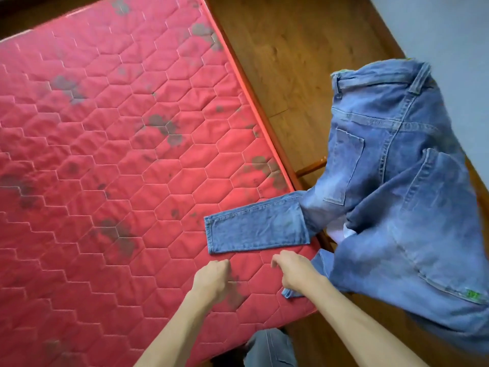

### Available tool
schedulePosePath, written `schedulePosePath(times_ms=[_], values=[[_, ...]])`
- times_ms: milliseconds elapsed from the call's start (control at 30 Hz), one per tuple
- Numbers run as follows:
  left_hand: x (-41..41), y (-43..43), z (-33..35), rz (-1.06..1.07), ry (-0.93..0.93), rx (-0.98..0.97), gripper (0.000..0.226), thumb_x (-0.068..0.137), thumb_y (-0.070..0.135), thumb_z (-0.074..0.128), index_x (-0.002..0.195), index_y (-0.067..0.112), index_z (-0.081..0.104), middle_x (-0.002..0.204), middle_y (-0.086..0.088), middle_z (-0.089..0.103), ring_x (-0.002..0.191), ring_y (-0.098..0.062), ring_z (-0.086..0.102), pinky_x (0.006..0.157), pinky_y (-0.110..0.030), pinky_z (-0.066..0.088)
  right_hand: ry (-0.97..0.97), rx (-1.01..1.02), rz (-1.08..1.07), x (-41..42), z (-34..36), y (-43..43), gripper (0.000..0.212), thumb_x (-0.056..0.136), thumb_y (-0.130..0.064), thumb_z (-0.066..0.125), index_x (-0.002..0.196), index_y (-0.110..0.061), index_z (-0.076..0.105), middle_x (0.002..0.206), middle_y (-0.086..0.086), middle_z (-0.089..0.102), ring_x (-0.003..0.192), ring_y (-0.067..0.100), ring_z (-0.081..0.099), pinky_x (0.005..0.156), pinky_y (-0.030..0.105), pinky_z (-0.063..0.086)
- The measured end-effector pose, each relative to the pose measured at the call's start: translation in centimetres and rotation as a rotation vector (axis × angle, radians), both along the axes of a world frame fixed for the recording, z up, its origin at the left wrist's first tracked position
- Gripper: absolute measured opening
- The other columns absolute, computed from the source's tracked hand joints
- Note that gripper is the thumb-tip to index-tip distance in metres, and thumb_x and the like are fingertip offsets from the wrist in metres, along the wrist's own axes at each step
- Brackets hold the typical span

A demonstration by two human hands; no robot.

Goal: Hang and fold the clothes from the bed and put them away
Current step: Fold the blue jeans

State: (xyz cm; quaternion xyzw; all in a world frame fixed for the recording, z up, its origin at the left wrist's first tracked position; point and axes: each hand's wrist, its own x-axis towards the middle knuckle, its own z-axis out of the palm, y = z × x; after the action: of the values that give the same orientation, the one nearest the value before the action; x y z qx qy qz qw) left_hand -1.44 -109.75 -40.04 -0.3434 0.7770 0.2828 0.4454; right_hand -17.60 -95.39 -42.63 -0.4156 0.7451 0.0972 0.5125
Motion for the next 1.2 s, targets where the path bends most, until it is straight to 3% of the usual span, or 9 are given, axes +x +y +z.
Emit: schedulePosePath(times_ms=[233, 400, 533, 600, 667, 800, 933, 1067, 1200], values=[[-2.6, -0.9, -8.8, 0.053, -0.072, 0.04, 0.036, 0.089, 0.023, 0.059, 0.124, 0.015, 0.055, 0.126, -0.009, 0.06, 0.117, -0.03, 0.059, 0.091, -0.036, 0.048, 0.011, 0.026, -0.224, -3.3, -8.6, -1.6, 0.047, 0.082, -0.002, 0.053, 0.121, -0.027, 0.06, 0.121, 0.001, 0.056, 0.115, 0.024, 0.06, 0.094, 0.034, 0.048], [-6.0, -2.0, -14.0, 0.008, -0.012, -0.036, 0.037, 0.089, 0.018, 0.055, 0.126, 0.014, 0.052, 0.125, -0.01, 0.052, 0.121, -0.031, 0.051, 0.092, -0.041, 0.047, 0.033, -0.124, -0.462, -4.4, -12.9, -4.9, 0.054, 0.079, 0.002, 0.052, 0.125, -0.027, 0.057, 0.127, -0.001, 0.049, 0.101, 0.026, 0.062, 0.084, 0.039, 0.051], [-8.4, -2.6, -17.4, -0.04, 0.14, -0.198, 0.045, 0.087, 0.012, 0.057, 0.131, 0.014, 0.046, 0.134, -0.013, 0.042, 0.126, -0.032, 0.042, 0.091, -0.043, 0.046, 0.13, -0.17, -0.436, -4.8, -15.2, -7.0, 0.07, 0.083, 0.003, 0.053, 0.146, -0.025, 0.038, 0.162, 0.0, 0.015, 0.111, 0.032, 0.06, 0.082, 0.04, 0.049], [-8.5, -3.0, -19.1, -0.119, 0.178, -0.255, 0.065, 0.083, 0.01, 0.064, 0.143, 0.012, 0.037, 0.151, -0.02, 0.029, 0.136, -0.035, 0.035, 0.102, -0.041, 0.042, 0.201, -0.115, -0.389, -5.2, -16.2, -7.1, 0.085, 0.084, 0.004, 0.055, 0.155, -0.023, 0.019, 0.166, 0.003, -0.005, 0.115, 0.032, 0.059, 0.079, 0.038, 0.047], [-7.9, -3.3, -20.9, -0.155, 0.202, -0.28, 0.08, 0.081, 0.012, 0.069, 0.15, 0.01, 0.029, 0.156, -0.022, 0.023, 0.139, -0.037, 0.034, 0.107, -0.042, 0.039, 0.254, -0.059, -0.35, -5.7, -16.9, -6.7, 0.093, 0.084, 0.003, 0.058, 0.158, -0.018, 0.006, 0.165, 0.004, -0.011, 0.119, 0.032, 0.057, 0.082, 0.038, 0.048], [-6.4, -3.5, -22.0, -0.17, 0.151, -0.337, 0.057, 0.087, 0.01, 0.06, 0.14, 0.011, 0.036, 0.12, -0.008, 0.06, 0.11, -0.031, 0.059, 0.087, -0.04, 0.046, 0.364, 0.02, -0.224, -6.2, -17.7, -4.8, 0.085, 0.085, -0.002, 0.065, 0.153, -0.016, 0.015, 0.146, 0.016, 0.033, 0.107, 0.035, 0.064, 0.081, 0.041, 0.05], [-3.5, -2.3, -19.6, -0.246, 0.082, -0.164, 0.021, 0.094, 0.023, 0.044, 0.115, 0.02, 0.048, 0.117, -0.003, 0.067, 0.114, -0.028, 0.06, 0.087, -0.038, 0.04, 0.305, 0.159, -0.083, -5.0, -15.9, -3.7, 0.039, 0.09, -0.007, 0.059, 0.128, -0.011, 0.054, 0.129, 0.013, 0.054, 0.113, 0.034, 0.062, 0.088, 0.04, 0.05], [0.4, -2.2, -14.8, 0.097, 0.149, 0.021, 0.052, 0.07, 0.042, 0.04, 0.116, 0.025, 0.058, 0.117, -0.003, 0.063, 0.116, -0.025, 0.057, 0.096, -0.038, 0.044, 0.216, 0.043, -0.083, 0.6, -11.0, -3.4, 0.027, 0.093, -0.016, 0.053, 0.119, -0.011, 0.059, 0.124, 0.012, 0.056, 0.111, 0.037, 0.061, 0.088, 0.042, 0.048], [-3.1, -3.1, -7.5, 0.376, 0.41, 0.168, 0.079, 0.065, 0.056, 0.037, 0.133, 0.019, 0.056, 0.125, -0.005, 0.061, 0.12, -0.02, 0.057, 0.103, -0.033, 0.042, 0.11, -0.106, -0.123, 7.5, -6.3, -4.4, 0.021, 0.09, -0.016, 0.059, 0.11, -0.012, 0.064, 0.113, 0.013, 0.062, 0.098, 0.039, 0.068, 0.078, 0.044, 0.054]])
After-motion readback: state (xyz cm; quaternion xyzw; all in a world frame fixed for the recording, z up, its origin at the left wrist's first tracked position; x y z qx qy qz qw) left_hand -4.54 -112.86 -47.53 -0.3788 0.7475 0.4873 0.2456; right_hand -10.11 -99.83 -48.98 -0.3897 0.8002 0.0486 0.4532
